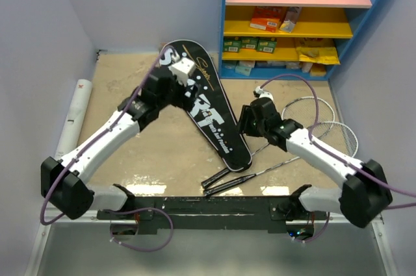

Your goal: Pack up the badminton gear

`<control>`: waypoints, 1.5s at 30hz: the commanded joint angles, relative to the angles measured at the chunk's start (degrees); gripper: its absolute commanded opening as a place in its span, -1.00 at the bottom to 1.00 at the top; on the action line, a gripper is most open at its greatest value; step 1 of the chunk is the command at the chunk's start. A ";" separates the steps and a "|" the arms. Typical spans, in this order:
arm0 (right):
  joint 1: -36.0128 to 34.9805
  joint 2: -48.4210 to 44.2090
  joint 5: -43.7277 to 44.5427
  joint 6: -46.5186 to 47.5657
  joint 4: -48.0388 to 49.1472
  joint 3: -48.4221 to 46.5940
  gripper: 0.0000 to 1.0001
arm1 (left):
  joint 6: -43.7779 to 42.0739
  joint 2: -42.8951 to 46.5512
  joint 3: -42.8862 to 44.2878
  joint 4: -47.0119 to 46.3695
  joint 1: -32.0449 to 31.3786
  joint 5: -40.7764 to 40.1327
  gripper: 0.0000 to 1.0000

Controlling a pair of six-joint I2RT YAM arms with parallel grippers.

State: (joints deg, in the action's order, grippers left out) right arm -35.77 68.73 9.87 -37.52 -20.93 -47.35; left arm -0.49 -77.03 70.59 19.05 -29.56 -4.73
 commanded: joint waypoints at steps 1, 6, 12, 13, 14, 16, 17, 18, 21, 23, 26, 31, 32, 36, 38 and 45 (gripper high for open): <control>5.00 9.29 -12.13 4.99 12.65 1.39 0.06 | 4.97 4.34 -9.31 4.33 -4.01 3.40 1.00; 6.06 20.29 -14.35 6.23 17.31 -0.20 0.06 | 3.92 9.09 -17.83 3.28 -5.59 4.47 1.00; 6.24 22.94 -20.22 5.79 22.67 3.13 -0.01 | 3.30 17.52 -26.01 -2.78 -5.68 6.84 1.00; 5.98 21.55 -22.15 4.48 23.90 4.19 -0.03 | 3.48 18.58 -26.72 -3.66 -5.68 6.93 1.00; 5.71 20.75 -24.52 3.77 25.92 5.07 -0.05 | 3.65 18.76 -27.08 -3.75 -5.60 6.93 1.00; 3.70 18.65 -25.95 1.85 27.08 6.92 -0.09 | 4.09 19.11 -26.56 -2.88 -5.68 7.37 1.00; 2.73 18.37 -26.21 1.14 27.17 6.75 -0.11 | 4.18 19.38 -26.64 -2.88 -5.68 7.46 1.00; 0.29 18.20 -26.04 0.35 27.17 6.40 -0.15 | 4.27 19.64 -26.73 -3.14 -5.68 7.46 1.00; -5.51 19.51 -25.17 -3.43 28.66 4.03 -0.21 | 4.53 21.31 -26.82 -3.40 -5.68 6.76 1.00; -8.08 22.22 -25.07 -6.94 31.19 1.67 -0.25 | 4.89 22.19 -27.34 -3.67 -5.68 5.18 1.00; -13.26 27.83 -24.64 -10.73 34.71 -2.63 -0.26 | 5.15 21.67 -27.52 -3.23 -5.68 2.54 1.00; -19.86 37.52 -25.95 -13.72 38.24 -11.26 -0.21 | 5.94 19.12 -26.73 -1.38 -5.59 -2.82 1.00; -20.30 38.31 -25.69 -13.72 38.16 -12.92 -0.17 | 6.20 18.94 -26.64 -1.12 -5.68 -3.70 1.00; -20.66 34.65 -20.78 -11.72 35.97 -11.89 -0.02 | 6.99 18.41 -27.08 -0.16 -5.59 -10.01 1.00; -20.66 32.18 -18.05 -10.21 32.54 -11.01 0.04 | 7.43 16.66 -26.73 1.07 -5.59 -13.79 1.00; -20.66 21.37 -6.46 -9.77 24.28 -3.11 0.10 | 7.87 10.95 -23.40 7.05 -5.60 -23.12 1.00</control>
State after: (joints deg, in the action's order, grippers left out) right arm -55.75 99.72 -4.27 -49.04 5.93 -53.89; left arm 9.78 -61.39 46.68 16.91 -37.54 -10.26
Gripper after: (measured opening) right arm 0.547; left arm 1.000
